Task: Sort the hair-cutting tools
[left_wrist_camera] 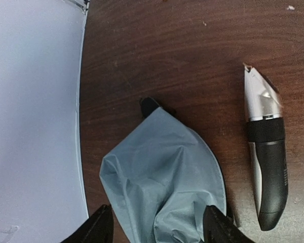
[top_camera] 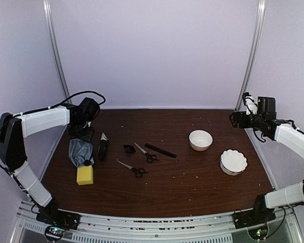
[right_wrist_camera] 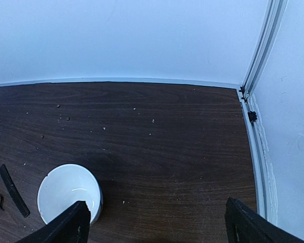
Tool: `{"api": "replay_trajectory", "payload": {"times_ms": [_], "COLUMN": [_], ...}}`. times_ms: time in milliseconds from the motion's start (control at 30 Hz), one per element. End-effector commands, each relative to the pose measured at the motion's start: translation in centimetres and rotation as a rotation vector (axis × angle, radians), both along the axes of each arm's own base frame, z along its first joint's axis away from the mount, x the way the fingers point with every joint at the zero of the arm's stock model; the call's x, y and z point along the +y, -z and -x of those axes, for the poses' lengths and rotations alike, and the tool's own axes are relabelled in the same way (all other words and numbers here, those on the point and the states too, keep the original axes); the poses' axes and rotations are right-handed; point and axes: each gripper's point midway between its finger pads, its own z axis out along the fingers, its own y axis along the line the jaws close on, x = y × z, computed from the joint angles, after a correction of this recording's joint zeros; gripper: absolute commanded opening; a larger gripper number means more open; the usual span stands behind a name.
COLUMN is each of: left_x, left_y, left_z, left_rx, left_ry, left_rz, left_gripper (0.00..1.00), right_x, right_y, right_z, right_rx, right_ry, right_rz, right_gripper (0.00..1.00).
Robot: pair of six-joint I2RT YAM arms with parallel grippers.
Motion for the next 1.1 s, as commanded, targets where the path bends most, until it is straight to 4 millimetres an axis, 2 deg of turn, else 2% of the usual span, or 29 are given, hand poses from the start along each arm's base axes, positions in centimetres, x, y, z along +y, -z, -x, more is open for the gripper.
{"api": "replay_trajectory", "payload": {"times_ms": [0, 233, 533, 667, 800, 933, 1067], "left_x": [-0.1, -0.9, -1.6, -1.4, -0.8, -0.4, -1.5], "left_y": [1.7, 5.7, 8.3, 9.1, 8.1, 5.4, 0.9], "left_z": [0.0, -0.6, -0.9, -0.6, -0.3, 0.5, 1.2], "left_rx": [0.082, 0.199, 0.271, 0.295, 0.288, 0.266, 0.192], "left_ry": [-0.039, -0.047, -0.043, -0.04, -0.05, -0.049, 0.0], "left_rz": [-0.008, -0.028, -0.079, -0.109, -0.137, -0.144, -0.035], "left_gripper": [0.66, 0.66, 0.65, 0.56, 0.3, 0.0, 0.0], "right_x": [1.4, 2.0, 2.8, 3.0, 3.0, 3.1, 3.9], "right_y": [-0.5, -0.2, 0.9, 1.3, 1.4, 1.3, 1.2], "right_z": [0.0, 0.0, -0.5, -0.7, -0.7, -0.6, -0.3], "right_rx": [-0.036, -0.038, -0.001, 0.015, 0.018, 0.016, 0.01], "right_ry": [-0.068, -0.105, -0.144, -0.155, -0.156, -0.16, -0.202], "right_rz": [-0.009, -0.01, -0.023, -0.028, -0.029, -0.032, -0.048], "right_gripper": [0.94, 0.94, 0.93, 0.93, 0.92, 0.92, 0.88]}}
